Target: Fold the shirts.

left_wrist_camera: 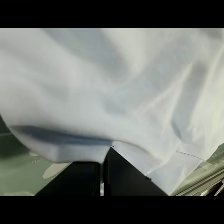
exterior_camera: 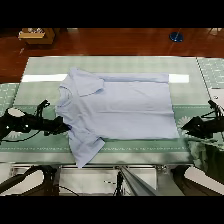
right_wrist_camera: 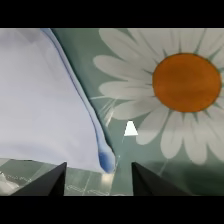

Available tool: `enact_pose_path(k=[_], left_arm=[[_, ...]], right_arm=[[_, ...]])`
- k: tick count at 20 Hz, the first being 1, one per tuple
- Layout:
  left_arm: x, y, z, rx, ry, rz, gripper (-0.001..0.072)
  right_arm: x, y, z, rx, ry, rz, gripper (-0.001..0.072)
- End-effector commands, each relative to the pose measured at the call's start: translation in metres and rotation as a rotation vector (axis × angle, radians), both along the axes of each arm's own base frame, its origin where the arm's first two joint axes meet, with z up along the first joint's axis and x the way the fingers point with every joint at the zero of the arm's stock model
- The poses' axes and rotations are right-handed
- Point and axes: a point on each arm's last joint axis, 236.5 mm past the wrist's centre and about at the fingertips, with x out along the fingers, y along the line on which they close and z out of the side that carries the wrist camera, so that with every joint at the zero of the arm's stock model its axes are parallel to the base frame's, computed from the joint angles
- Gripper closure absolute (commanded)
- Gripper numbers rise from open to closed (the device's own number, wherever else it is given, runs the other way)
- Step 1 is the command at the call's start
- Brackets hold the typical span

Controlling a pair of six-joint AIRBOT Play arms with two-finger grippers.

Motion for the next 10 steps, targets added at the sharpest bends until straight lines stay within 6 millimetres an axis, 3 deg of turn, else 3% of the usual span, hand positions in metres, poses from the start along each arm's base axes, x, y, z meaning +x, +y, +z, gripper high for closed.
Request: enact_pose_path(k=[1,3,6,7,9,10], left_arm=[[0.001,0.002,-0.001,0.009,-0.007,0.001,0.0684],[0.001,0.002,-0.001,0.01,-0.007,0.001,0.0684],[0.002,0.002,-0.001,0.009,-0.008,0.001,0.0684],[0.002,0.002,-0.001,0.009,-0.008,0.001,0.0685],[0.003,0.0,0.001,0.001,-0.012,0.003,0.0685],[0.005,-0.002,0.005,-0.013,-0.033,-0.016,0.0685]], right_arm=[[0.0,0.012,-0.016,0.027,-0.023,-0.055,0.0219],[0.002,0.019,-0.023,0.043,-0.033,-0.098,0.0219],[-0.011,0.042,-0.038,0.056,0.002,-0.066,0.0238],[-0.014,0.05,-0.041,0.061,0.009,-0.05,0.0325],[-0.013,0.064,-0.038,0.08,0.007,-0.007,0.069],[-0.005,0.07,-0.029,0.117,-0.02,-0.002,0.0691]])
